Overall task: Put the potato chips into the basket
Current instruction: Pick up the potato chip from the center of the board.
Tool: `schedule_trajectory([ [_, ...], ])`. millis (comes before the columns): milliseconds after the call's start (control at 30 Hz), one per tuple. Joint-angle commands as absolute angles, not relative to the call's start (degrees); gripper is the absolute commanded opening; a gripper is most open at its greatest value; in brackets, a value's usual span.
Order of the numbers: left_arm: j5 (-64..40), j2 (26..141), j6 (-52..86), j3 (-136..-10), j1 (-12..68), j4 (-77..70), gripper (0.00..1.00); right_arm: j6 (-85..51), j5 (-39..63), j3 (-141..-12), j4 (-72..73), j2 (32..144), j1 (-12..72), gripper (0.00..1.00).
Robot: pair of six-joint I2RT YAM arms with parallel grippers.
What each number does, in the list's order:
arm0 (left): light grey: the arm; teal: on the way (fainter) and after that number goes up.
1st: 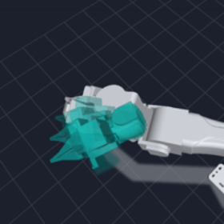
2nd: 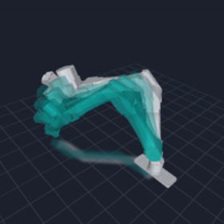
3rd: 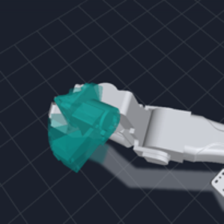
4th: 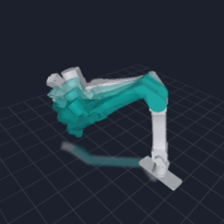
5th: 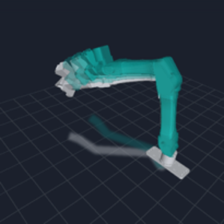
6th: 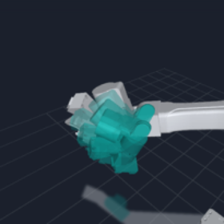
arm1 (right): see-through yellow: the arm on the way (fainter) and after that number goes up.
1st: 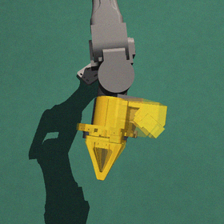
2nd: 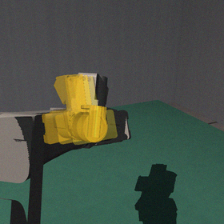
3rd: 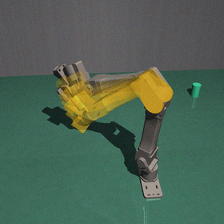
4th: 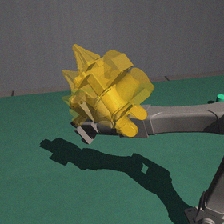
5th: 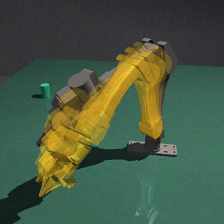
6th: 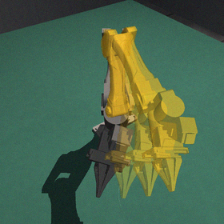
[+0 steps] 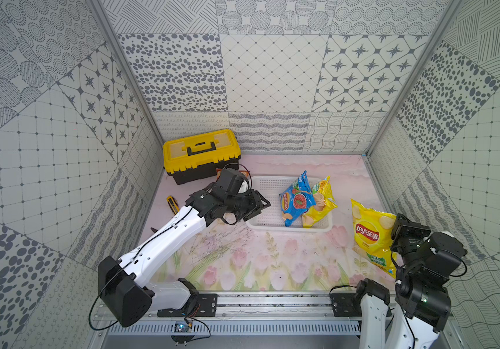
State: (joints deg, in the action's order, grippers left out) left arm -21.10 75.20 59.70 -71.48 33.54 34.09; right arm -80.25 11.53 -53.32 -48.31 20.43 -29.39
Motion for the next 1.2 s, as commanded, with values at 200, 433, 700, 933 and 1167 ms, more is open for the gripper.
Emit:
schedule_trajectory([
  [200,-24.0,73.8,58.2,-71.0,33.3,33.8,0.52,-87.8,20.5,-56.1,-53.0,16.1,-29.6,0.0],
  [433,-23.7,72.6,59.8,-69.0,33.3,32.3,0.52,-90.1,28.8,-58.8,-56.5,15.3,-29.6,0.0],
  [700,-23.5,72.1,61.0,-67.3,33.3,30.9,0.52,-94.2,37.7,-59.2,-56.3,14.7,-29.9,0.0],
  [933,-23.9,71.9,60.4,-67.0,33.3,30.3,0.52,-94.9,49.7,-58.5,-53.3,18.5,-31.3,0.0],
  [1167,-27.1,73.1,52.6,-72.3,33.3,30.0,0.55,-86.6,59.1,-61.7,-52.6,26.8,-31.4,0.0],
])
